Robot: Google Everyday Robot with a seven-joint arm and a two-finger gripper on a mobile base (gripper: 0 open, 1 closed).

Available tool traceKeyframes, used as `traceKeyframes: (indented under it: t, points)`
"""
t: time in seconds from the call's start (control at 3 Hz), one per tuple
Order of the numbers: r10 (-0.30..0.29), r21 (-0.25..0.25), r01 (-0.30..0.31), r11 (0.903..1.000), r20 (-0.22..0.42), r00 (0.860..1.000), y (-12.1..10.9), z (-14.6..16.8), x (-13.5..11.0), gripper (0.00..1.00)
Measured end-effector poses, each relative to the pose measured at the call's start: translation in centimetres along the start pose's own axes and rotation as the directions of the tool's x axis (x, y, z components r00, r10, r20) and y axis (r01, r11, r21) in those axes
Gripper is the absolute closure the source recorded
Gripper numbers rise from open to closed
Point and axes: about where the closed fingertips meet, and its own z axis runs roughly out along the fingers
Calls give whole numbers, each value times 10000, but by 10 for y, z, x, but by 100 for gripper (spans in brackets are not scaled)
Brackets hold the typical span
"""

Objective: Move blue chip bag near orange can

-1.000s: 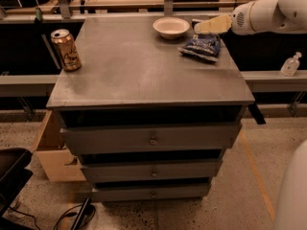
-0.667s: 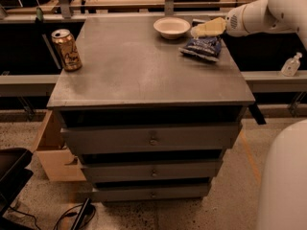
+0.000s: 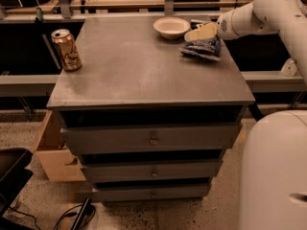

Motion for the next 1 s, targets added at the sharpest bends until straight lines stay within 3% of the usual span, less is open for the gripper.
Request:
traceKeyframes:
  t: [0.33, 1.0]
  points:
    - [-16, 44, 17, 10000, -231, 9997, -2, 11, 6, 0]
    - [-172, 0, 172, 9999, -622, 9979, 3, 25, 17, 47]
